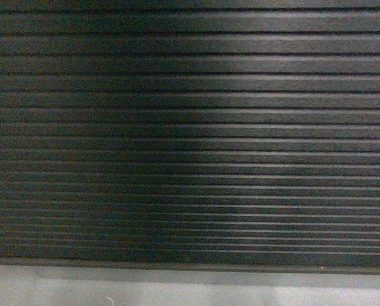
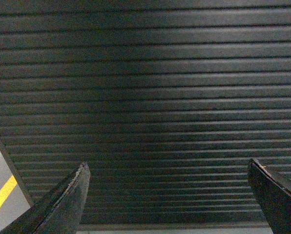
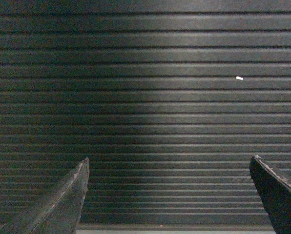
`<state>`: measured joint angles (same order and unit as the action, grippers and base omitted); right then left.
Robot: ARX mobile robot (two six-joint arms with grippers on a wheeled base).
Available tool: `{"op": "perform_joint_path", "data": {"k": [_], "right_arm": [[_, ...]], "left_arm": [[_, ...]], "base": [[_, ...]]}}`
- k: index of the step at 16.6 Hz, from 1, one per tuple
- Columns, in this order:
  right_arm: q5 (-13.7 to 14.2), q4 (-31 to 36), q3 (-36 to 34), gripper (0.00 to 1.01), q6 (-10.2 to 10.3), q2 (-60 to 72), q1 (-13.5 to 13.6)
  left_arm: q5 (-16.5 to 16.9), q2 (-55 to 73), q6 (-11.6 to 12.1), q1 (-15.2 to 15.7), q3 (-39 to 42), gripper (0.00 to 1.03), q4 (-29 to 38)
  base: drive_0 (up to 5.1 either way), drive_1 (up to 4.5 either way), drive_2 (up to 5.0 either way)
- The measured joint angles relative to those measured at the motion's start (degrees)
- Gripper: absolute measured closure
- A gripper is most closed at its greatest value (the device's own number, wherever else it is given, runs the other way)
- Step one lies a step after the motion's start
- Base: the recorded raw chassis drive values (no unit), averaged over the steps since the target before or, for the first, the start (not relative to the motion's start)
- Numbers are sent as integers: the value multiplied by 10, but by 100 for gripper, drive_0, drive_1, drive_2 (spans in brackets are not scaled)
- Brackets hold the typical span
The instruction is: Place dark red mango on scale at checkout
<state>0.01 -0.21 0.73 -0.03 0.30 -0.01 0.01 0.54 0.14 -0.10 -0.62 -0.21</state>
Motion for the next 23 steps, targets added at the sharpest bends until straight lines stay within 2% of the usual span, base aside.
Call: {"op": "perform_joint_path", "data": {"k": [23], "right_arm": [[0,-1,0,3,0,0,0]], "left_arm": [[0,0,0,0,0,5,0]], "base": [[0,0,0]]}}
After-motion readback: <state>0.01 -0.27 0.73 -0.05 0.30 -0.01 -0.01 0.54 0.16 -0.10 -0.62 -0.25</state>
